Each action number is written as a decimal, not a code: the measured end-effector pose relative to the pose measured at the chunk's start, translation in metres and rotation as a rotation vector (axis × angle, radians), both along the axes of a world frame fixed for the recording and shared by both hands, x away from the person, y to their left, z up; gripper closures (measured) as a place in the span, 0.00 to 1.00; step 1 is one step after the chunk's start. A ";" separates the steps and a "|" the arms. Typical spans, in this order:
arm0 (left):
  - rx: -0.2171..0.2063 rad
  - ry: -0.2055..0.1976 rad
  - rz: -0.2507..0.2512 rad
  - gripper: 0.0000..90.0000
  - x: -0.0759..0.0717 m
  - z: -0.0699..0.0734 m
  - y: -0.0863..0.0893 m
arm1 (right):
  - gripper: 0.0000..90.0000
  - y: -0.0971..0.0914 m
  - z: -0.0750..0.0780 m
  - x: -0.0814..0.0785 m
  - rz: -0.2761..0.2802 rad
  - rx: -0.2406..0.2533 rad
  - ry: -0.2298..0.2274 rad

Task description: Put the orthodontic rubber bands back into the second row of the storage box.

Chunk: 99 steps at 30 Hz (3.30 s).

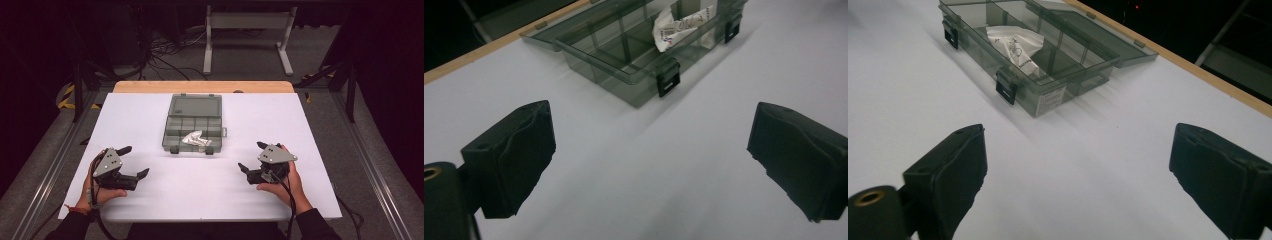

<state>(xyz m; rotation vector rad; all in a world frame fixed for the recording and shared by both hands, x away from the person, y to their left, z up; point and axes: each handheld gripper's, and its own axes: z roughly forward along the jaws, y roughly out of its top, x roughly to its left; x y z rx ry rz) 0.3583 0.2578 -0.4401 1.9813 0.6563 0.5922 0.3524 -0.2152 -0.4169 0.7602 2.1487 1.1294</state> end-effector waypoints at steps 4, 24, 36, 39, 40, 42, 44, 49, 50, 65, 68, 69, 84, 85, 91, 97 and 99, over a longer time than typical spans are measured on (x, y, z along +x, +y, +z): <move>0.023 -0.024 0.018 0.16 0.007 0.004 -0.001 | 0.25 -0.002 0.001 0.002 -0.026 -0.010 -0.025; 0.042 -0.013 -0.021 0.92 0.004 0.003 -0.002 | 0.91 -0.018 0.004 0.008 -0.040 0.038 0.011; 0.053 0.002 -0.037 1.00 0.004 0.002 -0.004 | 1.00 -0.018 0.002 0.009 -0.014 0.024 0.051; 0.053 0.008 -0.041 1.00 0.008 0.001 -0.004 | 1.00 -0.018 0.000 0.011 -0.006 0.032 0.066; 0.053 0.008 -0.041 1.00 0.008 0.001 -0.004 | 1.00 -0.018 0.000 0.012 -0.005 0.028 0.067; 0.048 0.014 -0.040 1.00 0.010 0.000 -0.004 | 1.00 -0.019 0.000 0.013 -0.004 0.031 0.071; 0.058 0.013 -0.040 1.00 0.013 0.001 -0.004 | 1.00 -0.021 0.001 0.016 -0.006 0.038 0.074; 0.057 0.028 -0.038 1.00 0.020 0.002 -0.002 | 1.00 -0.021 0.004 0.022 0.011 0.028 0.082; 0.062 0.025 -0.032 1.00 0.021 0.002 -0.001 | 1.00 -0.021 0.005 0.023 0.010 0.017 0.081; 0.070 0.054 0.000 1.00 0.071 0.019 0.001 | 1.00 -0.008 0.024 0.078 0.006 -0.026 0.148; 0.058 0.057 0.015 1.00 0.085 0.024 0.001 | 1.00 -0.002 0.030 0.092 -0.005 -0.031 0.159; 0.057 0.063 0.016 1.00 0.091 0.027 0.000 | 1.00 -0.001 0.032 0.096 -0.006 -0.033 0.159; 0.061 0.126 0.078 1.00 0.165 0.042 -0.016 | 1.00 0.030 0.033 0.167 -0.040 -0.078 0.234; 0.072 0.130 0.079 1.00 0.169 0.041 -0.017 | 1.00 0.030 0.032 0.171 -0.044 -0.077 0.237; 0.129 0.171 0.111 1.00 0.190 0.032 -0.027 | 1.00 0.035 0.026 0.188 -0.099 -0.074 0.248; 0.146 0.194 0.150 1.00 0.202 0.029 -0.028 | 1.00 0.042 0.021 0.199 -0.114 -0.083 0.279; 0.130 0.213 0.158 1.00 0.205 0.029 -0.027 | 1.00 0.045 0.018 0.202 -0.115 -0.095 0.287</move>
